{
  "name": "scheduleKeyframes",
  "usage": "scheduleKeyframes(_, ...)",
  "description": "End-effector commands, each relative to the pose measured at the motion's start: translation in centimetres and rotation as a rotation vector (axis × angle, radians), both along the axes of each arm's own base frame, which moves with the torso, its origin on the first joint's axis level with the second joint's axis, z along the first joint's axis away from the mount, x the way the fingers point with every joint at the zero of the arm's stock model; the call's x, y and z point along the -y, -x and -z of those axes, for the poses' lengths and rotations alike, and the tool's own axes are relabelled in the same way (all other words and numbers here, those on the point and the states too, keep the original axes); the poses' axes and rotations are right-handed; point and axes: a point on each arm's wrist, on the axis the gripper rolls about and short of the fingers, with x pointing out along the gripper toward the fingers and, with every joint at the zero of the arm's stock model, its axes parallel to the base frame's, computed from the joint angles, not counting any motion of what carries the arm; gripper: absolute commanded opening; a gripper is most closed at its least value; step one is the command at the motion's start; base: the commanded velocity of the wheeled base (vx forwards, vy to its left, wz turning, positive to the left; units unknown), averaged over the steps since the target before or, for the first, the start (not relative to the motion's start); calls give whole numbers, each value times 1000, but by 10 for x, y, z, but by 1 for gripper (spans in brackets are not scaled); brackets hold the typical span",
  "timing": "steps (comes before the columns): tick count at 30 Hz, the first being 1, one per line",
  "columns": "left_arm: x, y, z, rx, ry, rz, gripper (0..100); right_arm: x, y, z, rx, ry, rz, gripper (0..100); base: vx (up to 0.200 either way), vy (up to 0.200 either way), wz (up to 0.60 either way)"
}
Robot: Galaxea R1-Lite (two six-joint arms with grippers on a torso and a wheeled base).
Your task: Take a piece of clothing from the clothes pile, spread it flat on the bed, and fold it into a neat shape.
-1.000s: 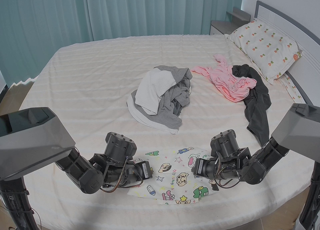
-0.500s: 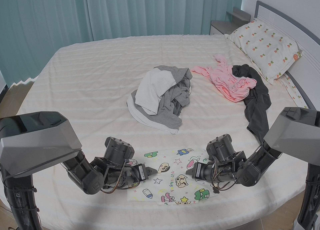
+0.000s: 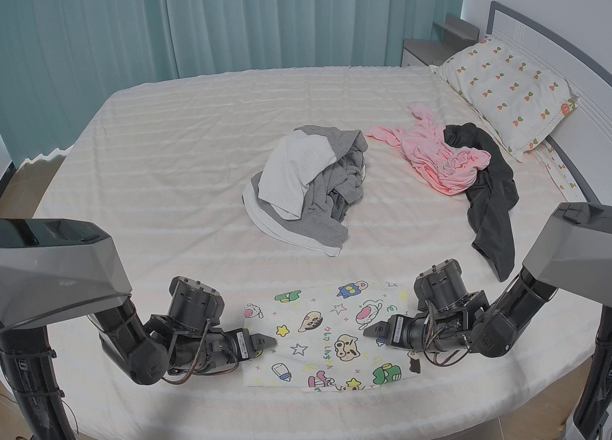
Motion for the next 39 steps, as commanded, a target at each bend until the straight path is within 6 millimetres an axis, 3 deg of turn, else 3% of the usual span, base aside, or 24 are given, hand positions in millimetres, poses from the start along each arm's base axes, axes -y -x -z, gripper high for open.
scheduleKeyframes(1, -9, 10, -1, 2, -2, -9, 100, 8, 8, -5, -3, 3, 5, 100, 0, 0, 0)
scheduleKeyframes(8, -21, 32, 14, -16, -75, 62, 100, 15, 17, -1, -32, 29, 3, 100, 0, 0, 0)
scheduleKeyframes(16, -27, 43, 19, -24, -98, 78, 100, 25, 22, -2, -38, 40, 14, 100, 0, 0, 0)
scheduleKeyframes(20, -33, 50, 18, -37, -97, 66, 100, 40, 25, -15, -13, 25, 55, 100, 0, 0, 0)
scheduleKeyframes(26, -53, 61, -17, 130, -11, -9, 100, 61, 47, -74, 153, -63, 101, 100, 0, 0, 0)
scheduleKeyframes(30, -73, 79, -61, 349, 74, -113, 100, 79, 83, -121, 358, -72, 161, 100, 0, 0, 0)
scheduleKeyframes(32, -85, 93, -87, 482, 127, -159, 100, 89, 101, -139, 449, -56, 180, 100, 0, 0, 0)
scheduleKeyframes(33, -85, 94, -89, 489, 130, -159, 100, 90, 102, -140, 454, -54, 181, 100, 0, 0, 0)
scheduleKeyframes(34, -92, 110, -111, 606, 156, -187, 100, 101, 121, -153, 534, -10, 189, 100, 0, 0, 0)
scheduleKeyframes(35, -95, 118, -120, 651, 152, -211, 100, 106, 130, -161, 572, 8, 197, 100, 0, 0, 0)
scheduleKeyframes(36, -95, 118, -120, 651, 152, -211, 100, 106, 130, -161, 572, 8, 197, 100, 0, 0, 0)
scheduleKeyframes(37, -103, 137, -133, 737, 72, -275, 100, 118, 154, -176, 653, 37, 227, 100, 0, 0, 0)
scheduleKeyframes(39, -111, 156, -137, 788, -76, -322, 100, 131, 178, -185, 699, 82, 250, 100, 0, 0, 0)
